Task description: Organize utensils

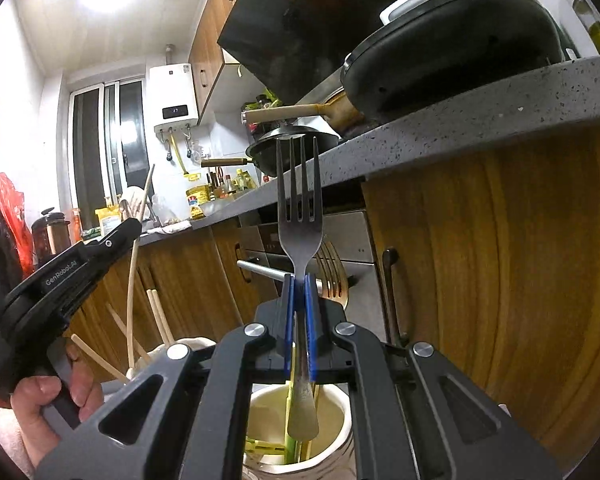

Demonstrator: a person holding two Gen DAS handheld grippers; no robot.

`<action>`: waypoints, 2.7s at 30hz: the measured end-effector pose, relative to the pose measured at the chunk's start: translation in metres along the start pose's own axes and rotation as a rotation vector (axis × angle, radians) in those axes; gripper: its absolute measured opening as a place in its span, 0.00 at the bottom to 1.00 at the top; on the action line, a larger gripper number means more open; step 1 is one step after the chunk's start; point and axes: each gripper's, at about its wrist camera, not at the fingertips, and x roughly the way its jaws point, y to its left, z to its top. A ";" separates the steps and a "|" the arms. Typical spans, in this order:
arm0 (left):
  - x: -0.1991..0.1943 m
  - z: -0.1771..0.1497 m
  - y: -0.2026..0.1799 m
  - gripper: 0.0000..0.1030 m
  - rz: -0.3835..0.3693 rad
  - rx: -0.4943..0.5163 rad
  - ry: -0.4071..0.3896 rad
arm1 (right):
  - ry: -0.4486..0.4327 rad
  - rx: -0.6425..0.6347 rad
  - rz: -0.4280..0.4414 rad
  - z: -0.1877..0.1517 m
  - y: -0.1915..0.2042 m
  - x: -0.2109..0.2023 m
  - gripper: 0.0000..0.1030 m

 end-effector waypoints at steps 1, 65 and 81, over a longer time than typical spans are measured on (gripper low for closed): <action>0.000 -0.001 0.000 0.06 -0.007 0.007 0.002 | 0.005 -0.001 -0.001 -0.001 0.000 -0.001 0.05; -0.110 -0.045 0.001 0.78 0.075 0.145 0.202 | 0.232 -0.091 -0.171 -0.045 0.009 -0.082 0.85; -0.154 -0.059 -0.013 0.92 0.155 0.262 0.226 | 0.121 -0.171 -0.194 -0.057 0.039 -0.117 0.95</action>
